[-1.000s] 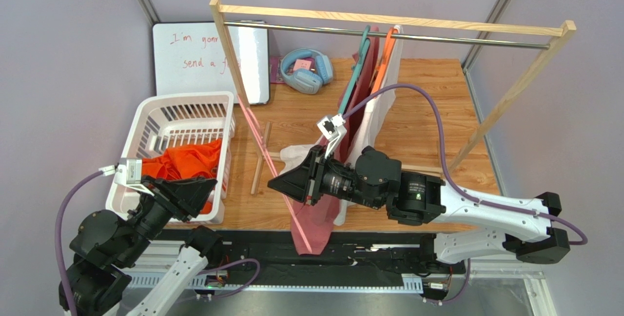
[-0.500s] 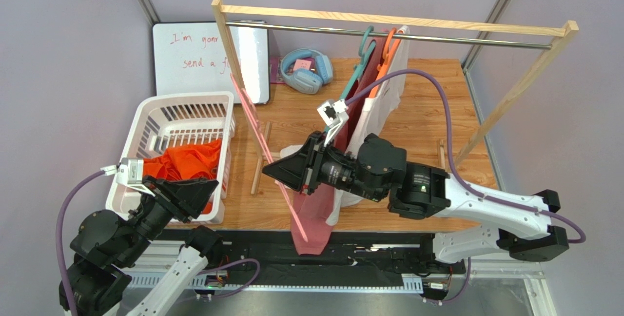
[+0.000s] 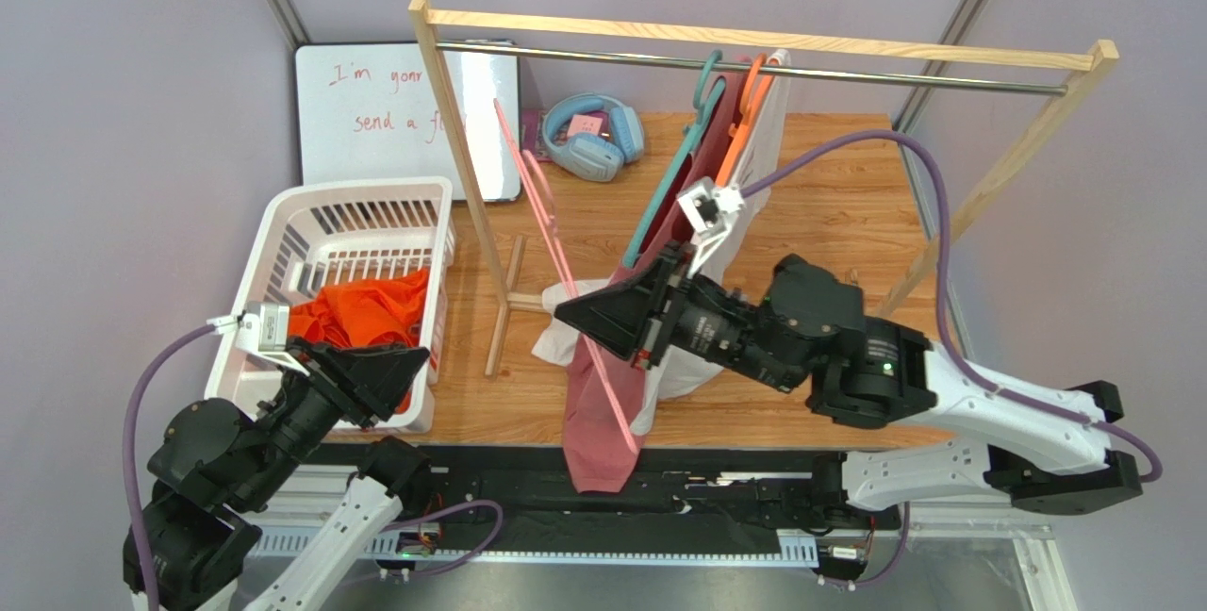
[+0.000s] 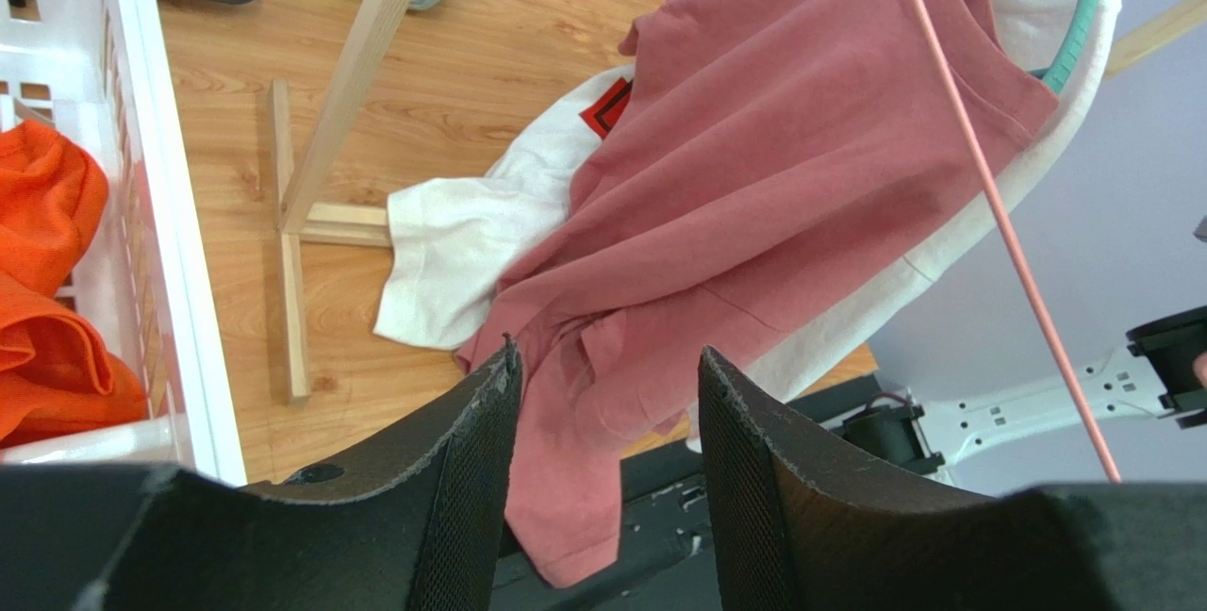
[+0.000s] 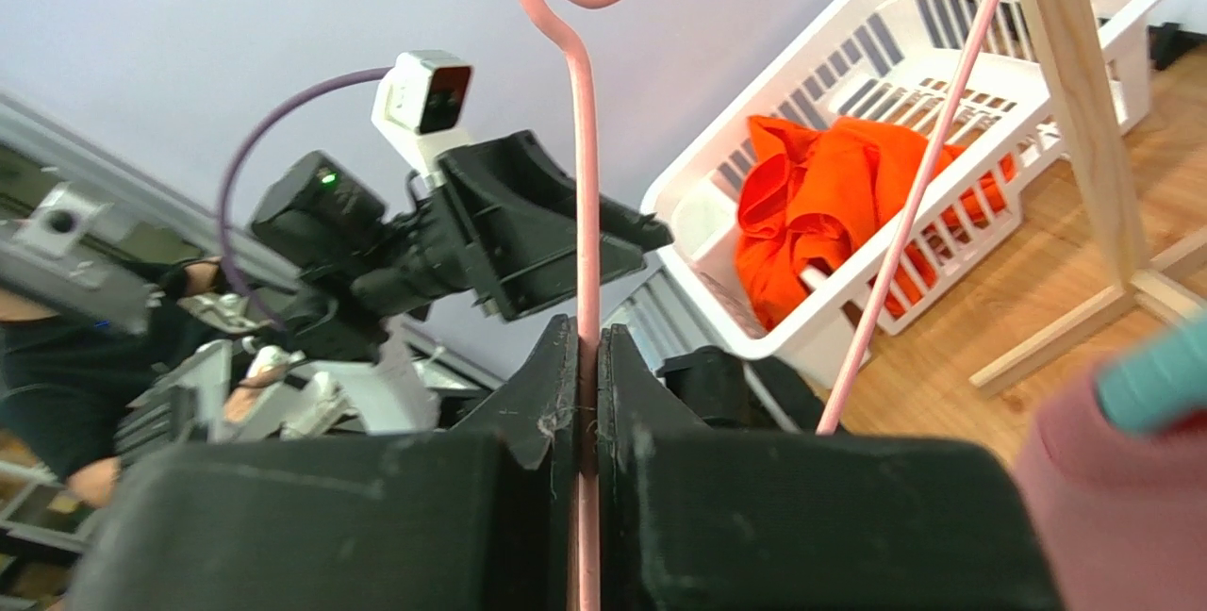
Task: Remove the t-shirt from the hanger
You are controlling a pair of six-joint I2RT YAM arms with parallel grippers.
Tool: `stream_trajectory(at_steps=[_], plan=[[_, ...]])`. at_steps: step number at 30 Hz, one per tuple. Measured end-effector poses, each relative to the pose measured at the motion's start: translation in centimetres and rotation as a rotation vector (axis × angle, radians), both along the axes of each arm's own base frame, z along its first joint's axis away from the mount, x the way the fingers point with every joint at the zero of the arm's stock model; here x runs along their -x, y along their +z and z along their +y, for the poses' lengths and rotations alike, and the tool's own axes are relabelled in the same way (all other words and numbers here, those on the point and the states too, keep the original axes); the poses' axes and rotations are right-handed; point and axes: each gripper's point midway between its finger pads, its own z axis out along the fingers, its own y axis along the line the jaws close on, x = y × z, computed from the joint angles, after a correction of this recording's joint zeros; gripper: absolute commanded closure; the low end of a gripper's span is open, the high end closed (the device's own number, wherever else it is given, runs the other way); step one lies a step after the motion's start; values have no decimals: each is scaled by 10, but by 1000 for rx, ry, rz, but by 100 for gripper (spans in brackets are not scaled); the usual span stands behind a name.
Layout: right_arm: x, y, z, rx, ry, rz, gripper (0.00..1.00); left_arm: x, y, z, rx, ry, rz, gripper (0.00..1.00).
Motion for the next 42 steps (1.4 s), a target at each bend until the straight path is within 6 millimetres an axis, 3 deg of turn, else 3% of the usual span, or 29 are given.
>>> stream_trajectory(at_steps=[8,12,18,23,28,34,42], plan=[[-49,-40,58,161,-103,-37,100,-3,-13,-6,-14,-24,32,37],[-65,-38,72,180,-134,-75,100,-3,-16,-10,-16,-43,40,37],[-88,-5,70,108,-222,-129,100,-4,-18,-16,-12,-69,41,37],[-118,12,67,57,-312,-140,100,-4,-18,-18,-9,-82,37,37],[-144,6,77,62,-362,-146,100,-4,-15,-20,-3,-93,27,37],[-160,-8,87,90,-380,-160,100,-3,-14,-21,0,-99,23,37],[-170,6,88,43,-404,-211,100,-3,-14,-21,0,-101,23,37]])
